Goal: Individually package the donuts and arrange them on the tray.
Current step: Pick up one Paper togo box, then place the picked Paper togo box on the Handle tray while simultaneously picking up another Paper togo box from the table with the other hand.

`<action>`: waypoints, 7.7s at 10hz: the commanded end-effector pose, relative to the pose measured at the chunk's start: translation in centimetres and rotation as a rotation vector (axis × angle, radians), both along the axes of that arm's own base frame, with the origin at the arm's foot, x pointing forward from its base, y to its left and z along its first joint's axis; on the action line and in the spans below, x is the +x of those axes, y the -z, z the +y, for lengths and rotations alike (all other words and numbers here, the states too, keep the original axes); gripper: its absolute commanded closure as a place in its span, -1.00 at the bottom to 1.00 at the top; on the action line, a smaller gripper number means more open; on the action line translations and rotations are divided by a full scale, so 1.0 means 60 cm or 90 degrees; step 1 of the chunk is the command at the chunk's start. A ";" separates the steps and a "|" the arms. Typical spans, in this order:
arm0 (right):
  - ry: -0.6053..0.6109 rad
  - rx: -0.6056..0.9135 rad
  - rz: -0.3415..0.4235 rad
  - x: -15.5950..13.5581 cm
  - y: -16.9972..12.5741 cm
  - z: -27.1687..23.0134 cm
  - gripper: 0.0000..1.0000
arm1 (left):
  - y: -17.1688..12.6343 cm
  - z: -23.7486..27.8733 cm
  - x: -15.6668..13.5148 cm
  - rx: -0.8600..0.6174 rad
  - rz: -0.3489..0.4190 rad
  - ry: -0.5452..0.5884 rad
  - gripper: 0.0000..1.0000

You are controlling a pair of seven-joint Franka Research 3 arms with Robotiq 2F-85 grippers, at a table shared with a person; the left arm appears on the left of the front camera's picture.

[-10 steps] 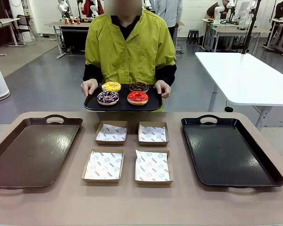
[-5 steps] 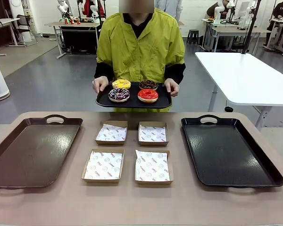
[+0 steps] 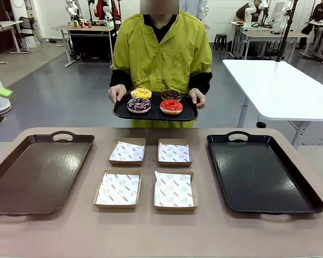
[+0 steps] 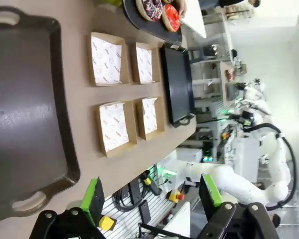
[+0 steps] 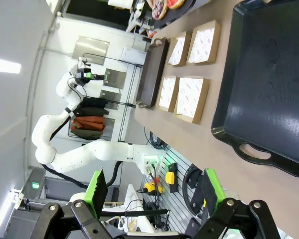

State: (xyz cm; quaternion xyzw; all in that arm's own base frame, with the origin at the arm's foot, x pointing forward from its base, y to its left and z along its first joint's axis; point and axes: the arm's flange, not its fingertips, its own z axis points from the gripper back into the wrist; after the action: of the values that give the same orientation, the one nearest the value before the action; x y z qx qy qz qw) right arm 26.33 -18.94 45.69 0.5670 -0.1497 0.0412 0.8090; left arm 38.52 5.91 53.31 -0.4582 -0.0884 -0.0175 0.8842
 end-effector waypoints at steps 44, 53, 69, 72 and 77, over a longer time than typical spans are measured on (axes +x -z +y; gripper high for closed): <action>-0.003 0.007 -0.008 -0.002 0.002 -0.002 -1.00 | 0.348 -0.507 0.342 0.585 0.057 -0.078 1.00; -0.003 0.007 -0.008 -0.002 0.002 -0.002 -1.00 | 0.192 -0.515 0.304 0.609 0.066 -0.064 1.00; -0.003 0.007 -0.008 -0.002 0.002 -0.002 -1.00 | 0.030 -0.529 0.273 0.591 0.015 -0.070 1.00; -0.003 0.007 -0.008 -0.002 0.002 -0.002 -1.00 | 0.030 -0.529 0.273 0.591 0.015 -0.070 1.00; -0.003 0.007 -0.008 -0.002 0.002 -0.002 -1.00 | 0.030 -0.529 0.273 0.591 0.015 -0.070 1.00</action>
State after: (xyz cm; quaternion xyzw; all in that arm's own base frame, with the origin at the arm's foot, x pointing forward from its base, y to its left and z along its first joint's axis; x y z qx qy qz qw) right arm 26.24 -19.00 45.65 0.5674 -0.1489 0.0394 0.8089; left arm 54.90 -25.98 51.50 -0.0083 -0.0829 -0.0028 0.9965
